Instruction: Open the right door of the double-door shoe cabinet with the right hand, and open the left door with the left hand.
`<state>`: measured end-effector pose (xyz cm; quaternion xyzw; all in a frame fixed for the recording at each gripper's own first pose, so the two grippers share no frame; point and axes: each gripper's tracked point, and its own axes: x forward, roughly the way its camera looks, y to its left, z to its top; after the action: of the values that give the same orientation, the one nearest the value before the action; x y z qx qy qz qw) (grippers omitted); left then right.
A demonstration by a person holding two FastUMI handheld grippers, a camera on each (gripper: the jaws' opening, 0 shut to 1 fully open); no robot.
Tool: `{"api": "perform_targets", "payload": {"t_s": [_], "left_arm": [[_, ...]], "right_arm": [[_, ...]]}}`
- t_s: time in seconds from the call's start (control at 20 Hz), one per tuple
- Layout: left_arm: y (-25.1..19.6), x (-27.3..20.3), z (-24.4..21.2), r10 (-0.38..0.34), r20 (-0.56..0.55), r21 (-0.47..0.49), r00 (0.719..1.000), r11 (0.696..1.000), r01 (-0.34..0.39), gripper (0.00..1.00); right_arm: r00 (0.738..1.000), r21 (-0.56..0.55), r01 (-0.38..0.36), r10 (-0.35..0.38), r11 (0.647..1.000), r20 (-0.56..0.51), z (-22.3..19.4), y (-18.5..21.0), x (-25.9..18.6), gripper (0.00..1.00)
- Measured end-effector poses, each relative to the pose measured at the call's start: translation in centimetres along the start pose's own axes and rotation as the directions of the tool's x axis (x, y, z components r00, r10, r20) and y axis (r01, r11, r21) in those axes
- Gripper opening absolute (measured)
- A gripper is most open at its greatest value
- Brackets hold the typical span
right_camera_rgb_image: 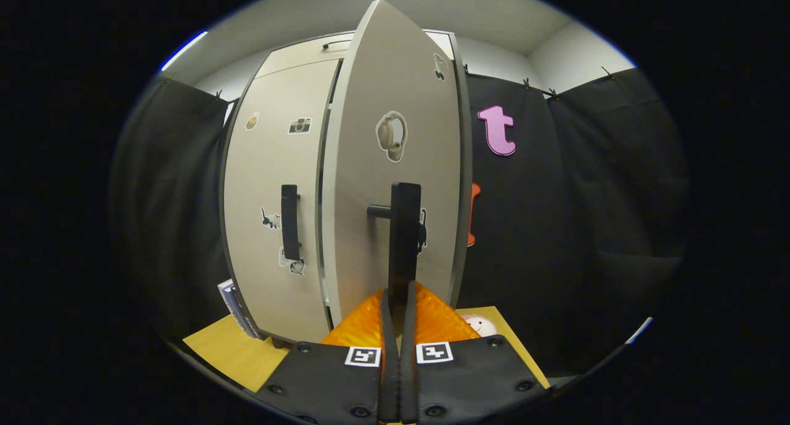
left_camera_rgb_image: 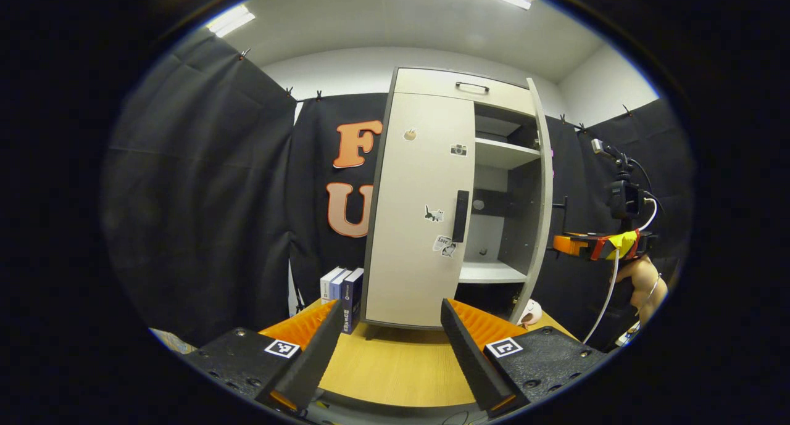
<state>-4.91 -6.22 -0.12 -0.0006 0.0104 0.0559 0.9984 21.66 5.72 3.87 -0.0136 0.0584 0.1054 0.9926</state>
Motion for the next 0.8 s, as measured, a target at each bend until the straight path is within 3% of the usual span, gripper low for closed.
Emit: {"api": "perform_targets", "payload": {"t_s": [0.45, 0.8], "left_arm": [[-2.2, 1.2, 0.4, 0.014, 0.012, 0.006, 1.000, 1.000, -0.015, 0.92], [-4.4, 2.6, 0.3, -0.007, 0.009, 0.024, 1.000, 1.000, 0.006, 0.94]], "right_arm": [[1.000, 0.028, 0.009, -0.009, 1.000, -0.017, -0.2, -2.6, -0.8, 0.07], [0.998, 0.022, 0.066, -0.066, 0.998, -0.020, -0.2, -5.3, -0.9, 0.07]]}}
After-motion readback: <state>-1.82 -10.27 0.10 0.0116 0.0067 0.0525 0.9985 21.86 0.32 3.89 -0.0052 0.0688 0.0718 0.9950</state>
